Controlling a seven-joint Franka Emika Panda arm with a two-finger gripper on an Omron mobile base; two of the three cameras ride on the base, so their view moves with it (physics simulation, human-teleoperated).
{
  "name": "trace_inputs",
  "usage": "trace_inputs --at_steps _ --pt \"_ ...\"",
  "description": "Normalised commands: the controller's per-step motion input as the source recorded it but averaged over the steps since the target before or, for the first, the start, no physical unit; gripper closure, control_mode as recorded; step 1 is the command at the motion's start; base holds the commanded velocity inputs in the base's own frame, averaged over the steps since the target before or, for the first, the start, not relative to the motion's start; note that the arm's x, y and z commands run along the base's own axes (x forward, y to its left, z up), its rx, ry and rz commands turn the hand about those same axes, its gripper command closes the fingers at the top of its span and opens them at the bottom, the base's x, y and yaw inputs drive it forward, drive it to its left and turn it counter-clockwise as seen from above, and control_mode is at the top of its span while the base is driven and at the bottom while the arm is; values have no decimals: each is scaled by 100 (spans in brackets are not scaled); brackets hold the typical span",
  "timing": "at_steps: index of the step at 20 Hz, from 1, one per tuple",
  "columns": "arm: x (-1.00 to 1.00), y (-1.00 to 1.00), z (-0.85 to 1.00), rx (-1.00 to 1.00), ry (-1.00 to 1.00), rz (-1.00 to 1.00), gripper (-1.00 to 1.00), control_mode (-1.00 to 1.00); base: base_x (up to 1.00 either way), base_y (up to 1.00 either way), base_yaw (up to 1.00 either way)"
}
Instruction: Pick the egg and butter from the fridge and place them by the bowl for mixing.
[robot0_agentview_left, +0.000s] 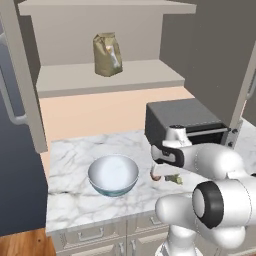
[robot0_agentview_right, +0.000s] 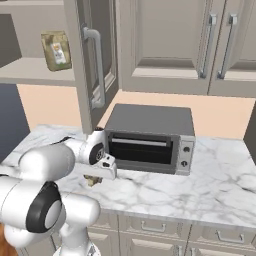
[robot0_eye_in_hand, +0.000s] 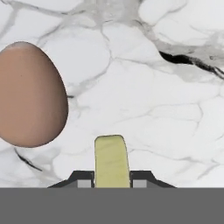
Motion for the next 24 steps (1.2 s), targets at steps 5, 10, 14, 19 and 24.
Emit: trace_inputs --at_steps 5,10,14,19,24 --pt "0 20 -18 0 0 0 100 -100 0 0 0" --pt "2 21 -11 0 0 0 100 -100 0 0 0" --pt "23 9 -3 0 0 0 100 -100 0 0 0" --pt "38 6 -6 0 0 0 100 -100 0 0 0" --pt "20 10 -14 0 0 0 100 -100 0 0 0"
